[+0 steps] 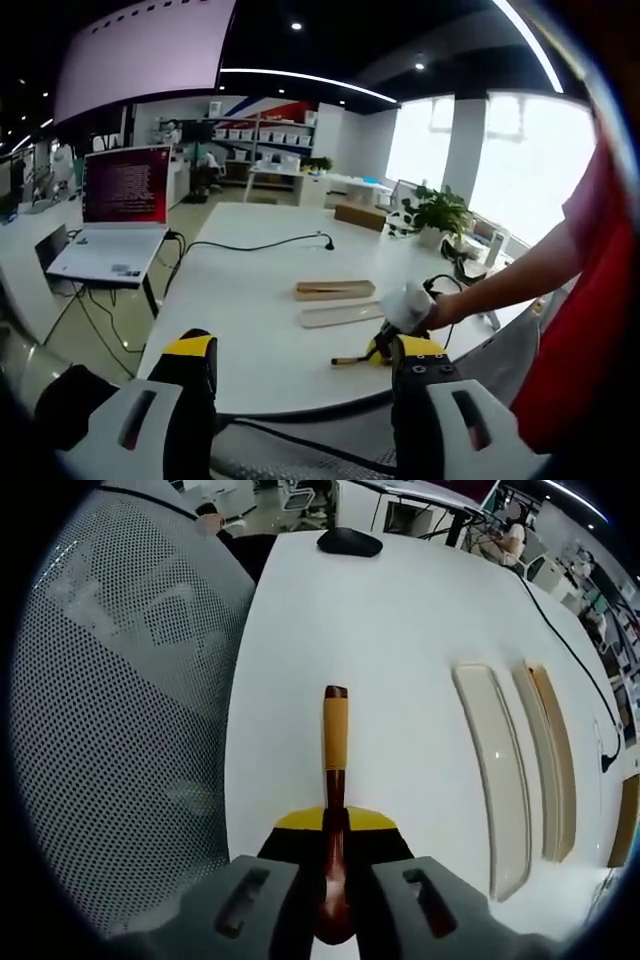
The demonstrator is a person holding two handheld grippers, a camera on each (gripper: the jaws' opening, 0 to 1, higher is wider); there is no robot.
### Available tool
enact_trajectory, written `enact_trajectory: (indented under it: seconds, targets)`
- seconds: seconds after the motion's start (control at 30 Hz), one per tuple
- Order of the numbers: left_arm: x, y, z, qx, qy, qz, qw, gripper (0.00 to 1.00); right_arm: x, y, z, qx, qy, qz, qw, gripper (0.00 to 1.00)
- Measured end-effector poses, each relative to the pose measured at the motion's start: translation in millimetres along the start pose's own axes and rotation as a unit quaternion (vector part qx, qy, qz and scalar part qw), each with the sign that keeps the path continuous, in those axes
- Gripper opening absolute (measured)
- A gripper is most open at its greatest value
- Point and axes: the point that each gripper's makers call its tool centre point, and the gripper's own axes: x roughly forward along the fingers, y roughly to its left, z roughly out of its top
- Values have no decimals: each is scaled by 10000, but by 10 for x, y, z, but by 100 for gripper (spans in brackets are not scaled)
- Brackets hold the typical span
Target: Arrange the utensils inside the cutlery case until each visible utensil rests in its matching compartment.
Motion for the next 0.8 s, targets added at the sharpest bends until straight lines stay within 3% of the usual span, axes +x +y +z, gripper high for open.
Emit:
enact_trajectory:
  seconds: [0.1,0.8]
  targets:
    - [-1,-7,-6,15,4,-8,10000,73,-51,-14,17,281,-30,27,9996,1]
    - [1,1,-36,-29,1,-39,10000,73,-235,-183,23,98,72,-71,9999,1]
